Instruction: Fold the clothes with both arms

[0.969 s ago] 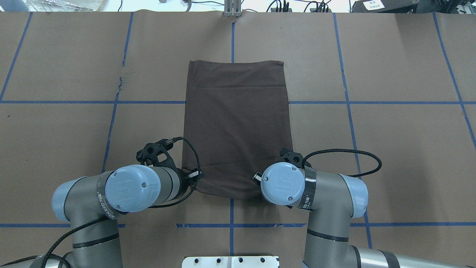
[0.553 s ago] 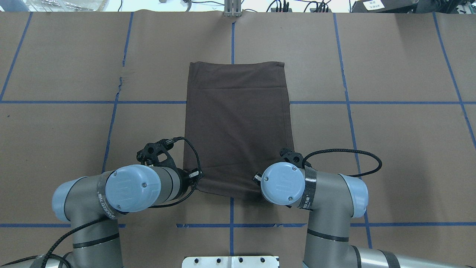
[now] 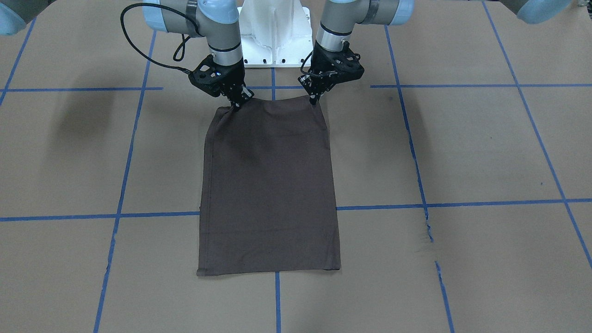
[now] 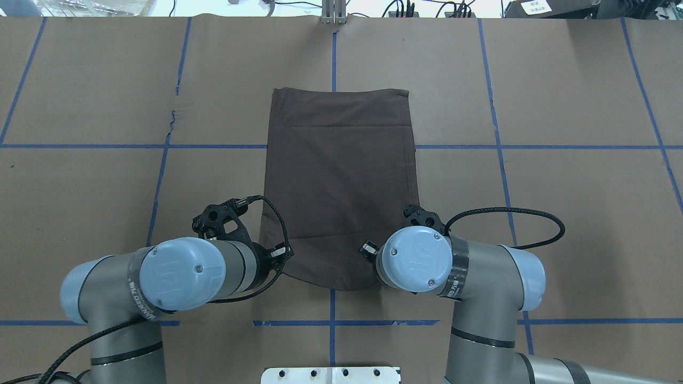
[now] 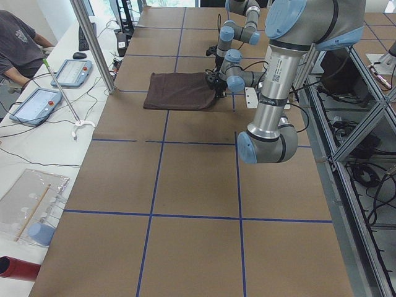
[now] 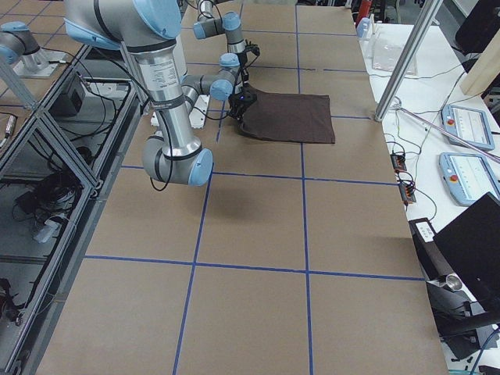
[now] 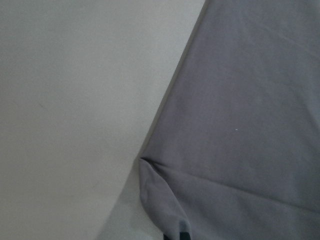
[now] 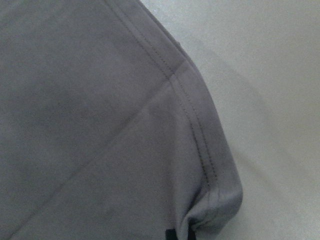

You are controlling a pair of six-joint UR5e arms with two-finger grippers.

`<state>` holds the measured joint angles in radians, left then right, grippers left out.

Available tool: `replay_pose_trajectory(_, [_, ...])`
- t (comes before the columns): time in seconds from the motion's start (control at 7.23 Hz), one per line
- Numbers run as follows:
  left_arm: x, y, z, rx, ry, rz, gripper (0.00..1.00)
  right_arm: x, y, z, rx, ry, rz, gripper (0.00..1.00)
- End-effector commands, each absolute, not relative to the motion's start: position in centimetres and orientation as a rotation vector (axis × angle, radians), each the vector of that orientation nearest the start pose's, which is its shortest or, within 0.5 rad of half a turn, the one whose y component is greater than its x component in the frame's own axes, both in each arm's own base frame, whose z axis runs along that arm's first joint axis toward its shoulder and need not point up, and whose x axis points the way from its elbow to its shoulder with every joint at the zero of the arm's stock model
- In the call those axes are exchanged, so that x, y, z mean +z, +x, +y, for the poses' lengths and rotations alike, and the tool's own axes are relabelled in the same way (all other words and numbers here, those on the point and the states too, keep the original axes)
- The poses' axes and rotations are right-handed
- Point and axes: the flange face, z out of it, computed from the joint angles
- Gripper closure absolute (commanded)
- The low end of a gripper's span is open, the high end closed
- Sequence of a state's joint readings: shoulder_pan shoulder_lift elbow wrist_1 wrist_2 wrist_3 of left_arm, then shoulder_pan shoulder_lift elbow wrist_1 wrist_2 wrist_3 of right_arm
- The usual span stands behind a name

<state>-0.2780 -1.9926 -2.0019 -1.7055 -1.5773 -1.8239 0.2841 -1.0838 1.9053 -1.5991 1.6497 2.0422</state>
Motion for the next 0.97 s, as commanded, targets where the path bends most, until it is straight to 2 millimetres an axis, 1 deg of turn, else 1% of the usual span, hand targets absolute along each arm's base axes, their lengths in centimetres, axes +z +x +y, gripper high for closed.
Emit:
replay_pose_trajectory(0.0, [20.0,49.1,-25.0,-0.438,-0.022,1.013,1.00,23.4,-51.8,-27.8,0.660,-0.164,-0.856,1.00])
replay_pose_trajectory(0.14, [18.6,48.1,-22.2,-0.402,-0.051,1.010,1.00,22.9,-50.2,-26.0,0.635,-0.179,-0.882,1.00])
replay_pose_trajectory(0.28, [17.4,46.6,-20.6,-0.381,-0.065,1.017,1.00,22.4,-48.7,-24.9,0.614,-0.187,-0.905,1.00])
replay_pose_trajectory(0.42, [16.6,45.8,-19.9,-0.367,-0.077,1.030,1.00,22.1,-48.7,-24.4,0.601,-0.194,-0.917,1.00])
replay_pose_trajectory(0.55, [16.7,46.1,-19.8,-0.351,-0.112,1.022,1.00,21.9,-49.6,-23.8,0.585,-0.196,-0.919,1.00])
replay_pose_trajectory(0.69, [16.9,45.4,-22.2,-0.388,-0.090,1.017,1.00,21.7,-49.4,-25.3,0.584,-0.168,-0.971,1.00])
replay_pose_trajectory(0.83, [17.3,44.5,-26.0,-0.453,-0.050,1.010,1.00,22.0,-49.2,-27.9,0.604,-0.140,-1.011,1.00])
